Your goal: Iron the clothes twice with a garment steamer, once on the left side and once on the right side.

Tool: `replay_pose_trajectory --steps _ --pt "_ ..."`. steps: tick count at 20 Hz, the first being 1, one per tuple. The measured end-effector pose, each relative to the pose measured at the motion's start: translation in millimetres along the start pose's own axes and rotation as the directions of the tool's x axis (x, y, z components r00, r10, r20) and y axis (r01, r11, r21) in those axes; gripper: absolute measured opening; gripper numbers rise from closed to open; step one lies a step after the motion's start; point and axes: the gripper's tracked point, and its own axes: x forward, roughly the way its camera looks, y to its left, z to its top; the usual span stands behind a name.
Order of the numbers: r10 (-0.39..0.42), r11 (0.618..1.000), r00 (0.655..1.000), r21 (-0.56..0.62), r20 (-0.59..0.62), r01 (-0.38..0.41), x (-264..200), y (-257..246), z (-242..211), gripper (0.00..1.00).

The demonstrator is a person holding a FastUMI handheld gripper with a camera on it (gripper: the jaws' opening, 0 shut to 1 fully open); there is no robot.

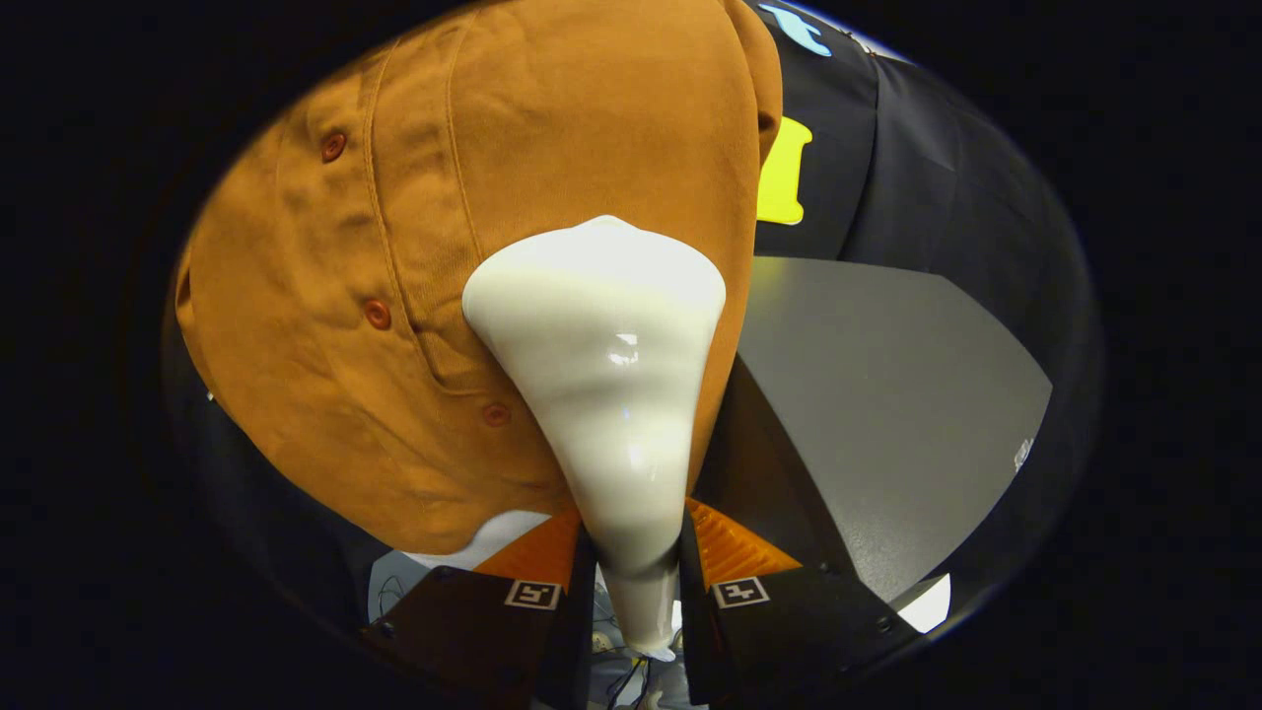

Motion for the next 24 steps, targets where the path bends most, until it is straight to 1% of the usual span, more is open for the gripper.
replay_pose_trajectory --steps 3,5,7,10,13,17,21,24 --pt "-0.017 1.0 0.999 0.004 -0.028 0.017 5 -7 -9 0.41" --pt "-0.031 0.999 0.999 0.008 -0.012 0.031 -4 -14 -5 0.41" --pt "-0.039 0.999 0.999 0.014 0.038 0.038 -23 -18 9 0.41" --pt "-0.036 0.999 0.988 0.026 0.151 0.033 -57 -17 49 0.41" --pt "-0.023 1.0 0.962 0.026 0.271 0.017 -96 -10 89 0.41" --pt "0.032 0.999 0.906 -0.011 0.423 -0.031 -138 18 135 0.41" --pt "0.106 0.994 0.861 -0.066 0.498 -0.085 -161 47 163 0.4" --pt "0.161 0.987 0.843 -0.102 0.513 -0.127 -176 81 164 0.41"
